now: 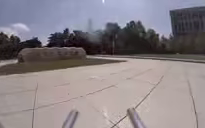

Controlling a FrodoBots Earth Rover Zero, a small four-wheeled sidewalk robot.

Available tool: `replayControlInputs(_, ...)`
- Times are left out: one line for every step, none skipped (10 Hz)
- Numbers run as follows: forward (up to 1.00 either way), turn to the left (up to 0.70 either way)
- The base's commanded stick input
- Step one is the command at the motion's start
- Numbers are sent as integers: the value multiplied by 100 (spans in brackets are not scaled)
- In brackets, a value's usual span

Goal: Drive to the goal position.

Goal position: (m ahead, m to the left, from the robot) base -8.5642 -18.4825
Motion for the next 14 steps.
replayControlInputs(70, -35)
replayControlInputs(70, -35)
replayControlInputs(70, -35)
replayControlInputs(70, -35)
replayControlInputs(70, -35)
replayControlInputs(70, -35)
replayControlInputs(70, -35)
replayControlInputs(70, -35)
replayControlInputs(70, -35)
replayControlInputs(70, -35)
replayControlInputs(70, -35)
replayControlInputs(70, -35)
replayControlInputs(70, -35)
replayControlInputs(70, -35)
